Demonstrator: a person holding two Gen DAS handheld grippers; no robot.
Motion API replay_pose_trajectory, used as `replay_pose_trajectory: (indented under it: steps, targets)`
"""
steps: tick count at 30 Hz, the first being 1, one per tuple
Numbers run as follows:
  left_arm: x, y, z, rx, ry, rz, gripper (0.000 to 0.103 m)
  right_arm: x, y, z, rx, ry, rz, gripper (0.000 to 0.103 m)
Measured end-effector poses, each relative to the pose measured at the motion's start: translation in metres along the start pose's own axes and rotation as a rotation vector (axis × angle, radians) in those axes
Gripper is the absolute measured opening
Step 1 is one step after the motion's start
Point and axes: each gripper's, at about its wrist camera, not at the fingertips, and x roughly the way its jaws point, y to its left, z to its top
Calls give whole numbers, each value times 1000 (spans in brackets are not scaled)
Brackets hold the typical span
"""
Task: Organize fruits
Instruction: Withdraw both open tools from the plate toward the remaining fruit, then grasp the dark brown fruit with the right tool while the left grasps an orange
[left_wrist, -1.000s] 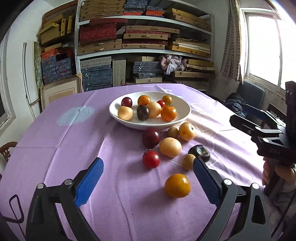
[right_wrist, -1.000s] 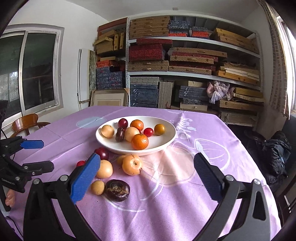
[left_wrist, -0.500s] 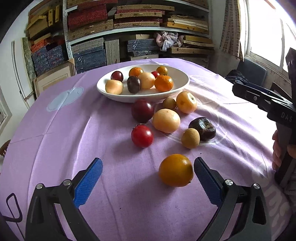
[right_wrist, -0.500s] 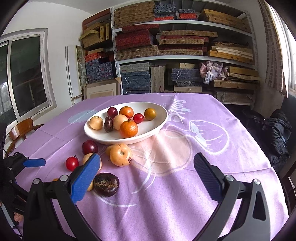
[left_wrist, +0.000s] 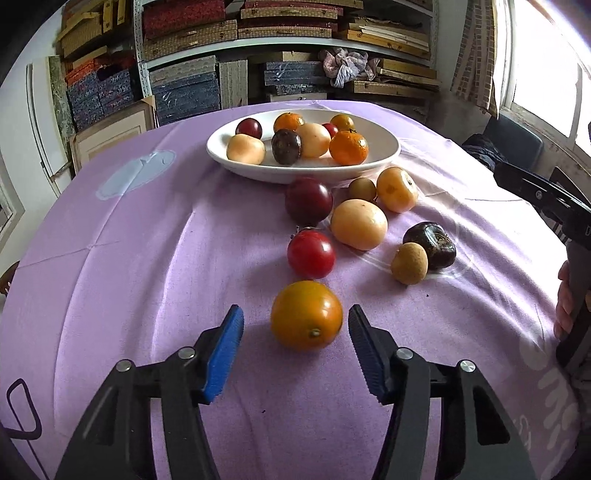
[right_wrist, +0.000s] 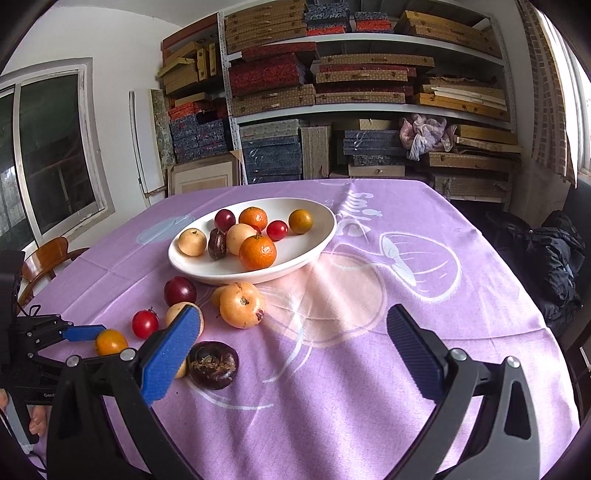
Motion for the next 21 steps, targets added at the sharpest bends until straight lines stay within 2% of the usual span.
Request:
replay_pose_trajectory:
  steps: [4,11,16,21]
  targets:
    - [-3,4,2,-7,-23,31,59,3,2,0,0,21,28,99]
    - [0,16,7,-52,-27,-30,59,5,12,-2,-36,42,58,99]
    - [4,20,16,-51,-45,-4,59,6,14,-2,-39,52,69,99]
    - [16,30,18,-90,11,-35,61,7,15,-2,-43,58,71,99]
